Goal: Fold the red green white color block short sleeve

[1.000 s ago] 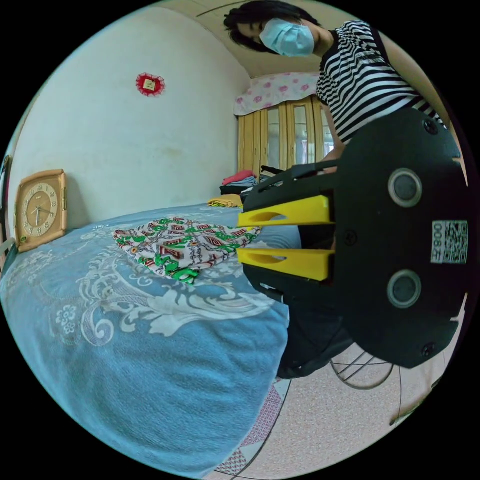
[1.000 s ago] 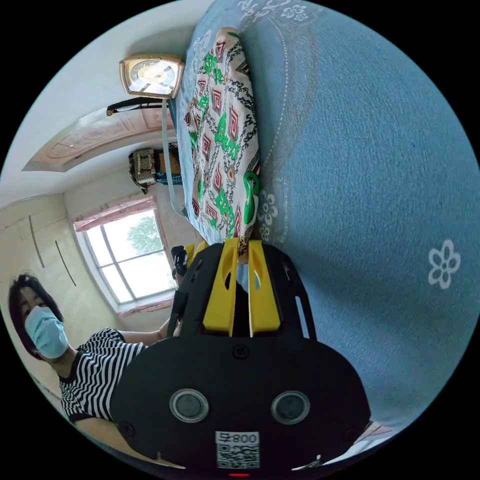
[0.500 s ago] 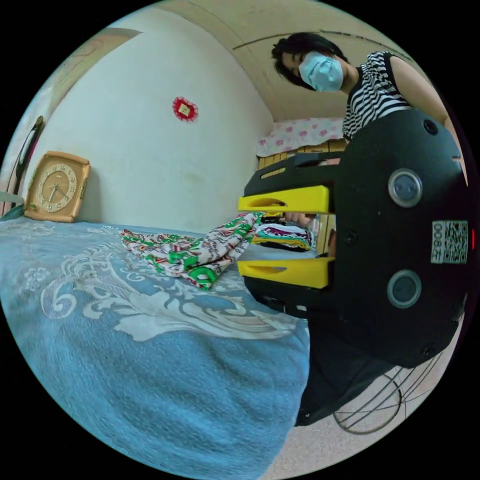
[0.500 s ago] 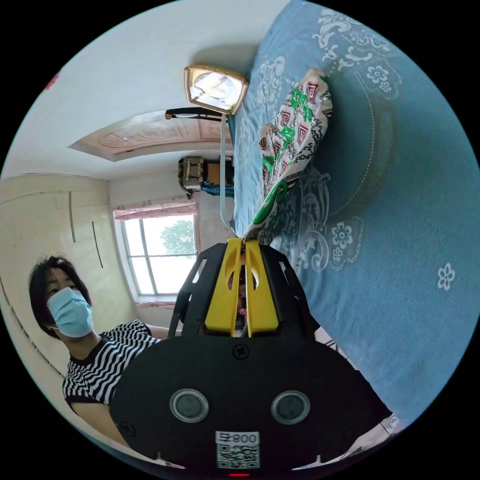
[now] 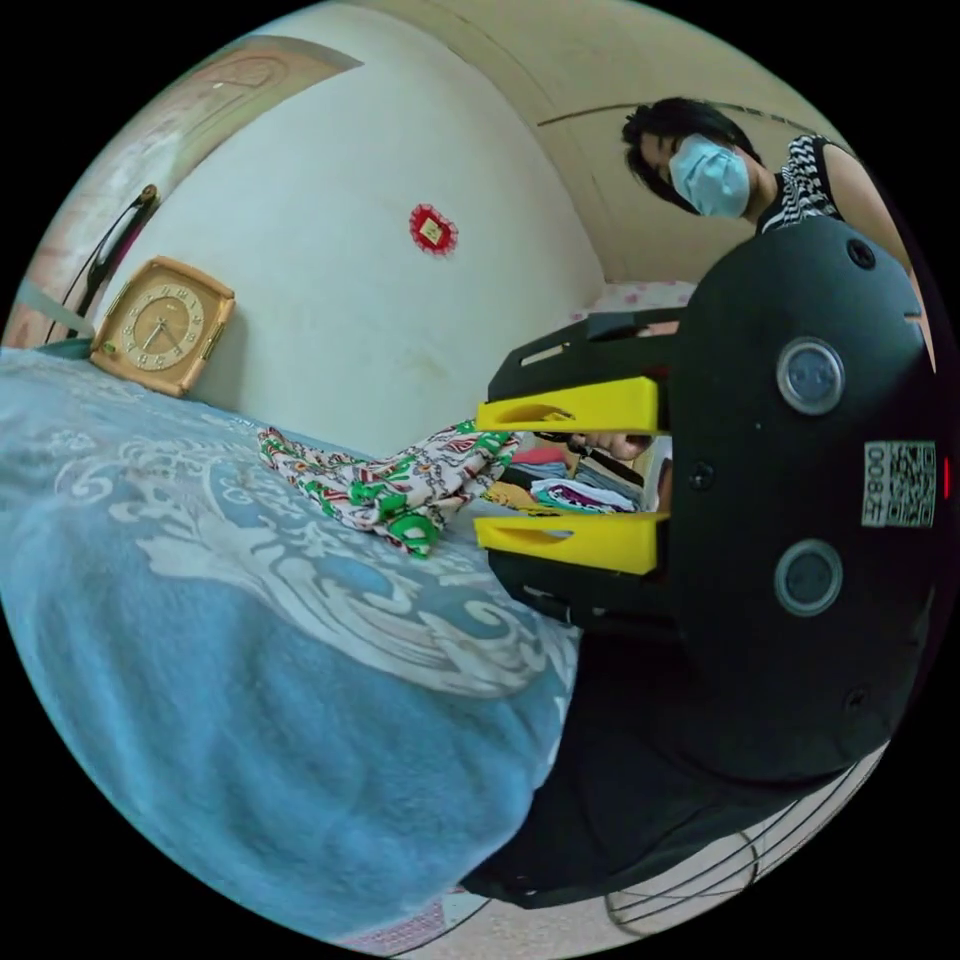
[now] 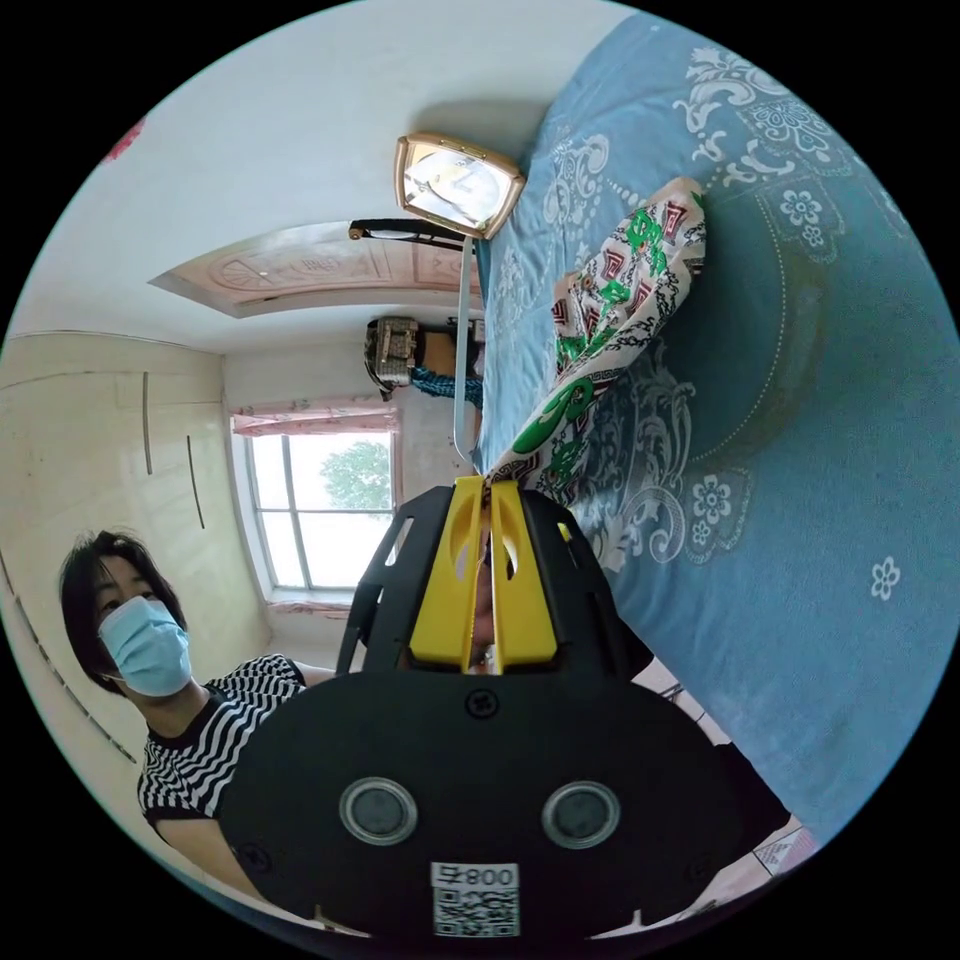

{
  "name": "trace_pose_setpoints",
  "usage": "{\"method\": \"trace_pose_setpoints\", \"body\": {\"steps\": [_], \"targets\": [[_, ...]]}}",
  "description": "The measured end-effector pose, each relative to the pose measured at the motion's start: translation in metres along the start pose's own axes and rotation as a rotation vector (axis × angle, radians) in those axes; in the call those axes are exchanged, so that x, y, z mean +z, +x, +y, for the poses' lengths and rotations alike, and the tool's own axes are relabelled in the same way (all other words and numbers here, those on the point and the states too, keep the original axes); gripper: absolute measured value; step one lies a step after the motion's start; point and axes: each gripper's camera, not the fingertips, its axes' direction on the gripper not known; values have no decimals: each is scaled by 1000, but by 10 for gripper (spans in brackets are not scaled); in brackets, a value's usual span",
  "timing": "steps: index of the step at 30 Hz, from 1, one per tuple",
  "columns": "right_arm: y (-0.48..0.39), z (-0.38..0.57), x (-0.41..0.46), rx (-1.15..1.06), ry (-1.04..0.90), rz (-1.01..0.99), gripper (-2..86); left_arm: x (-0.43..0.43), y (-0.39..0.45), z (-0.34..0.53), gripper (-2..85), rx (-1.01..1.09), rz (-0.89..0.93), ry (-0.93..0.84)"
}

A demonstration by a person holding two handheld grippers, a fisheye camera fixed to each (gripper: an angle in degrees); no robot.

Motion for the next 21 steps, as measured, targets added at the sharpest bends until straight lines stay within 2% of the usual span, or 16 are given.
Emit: {"method": "trace_pose_setpoints", "body": {"steps": [7, 10, 21], "targets": [[4, 36, -32, 1, -1, 5, 8, 30, -51, -6, 64, -71, 65, 101], [6, 55, -52, 4, 3, 21, 8, 30, -69, -2, 35, -79, 24, 162], [0, 171, -145, -27, 62, 0, 7, 60, -66, 53, 20, 234, -52, 14]]}}
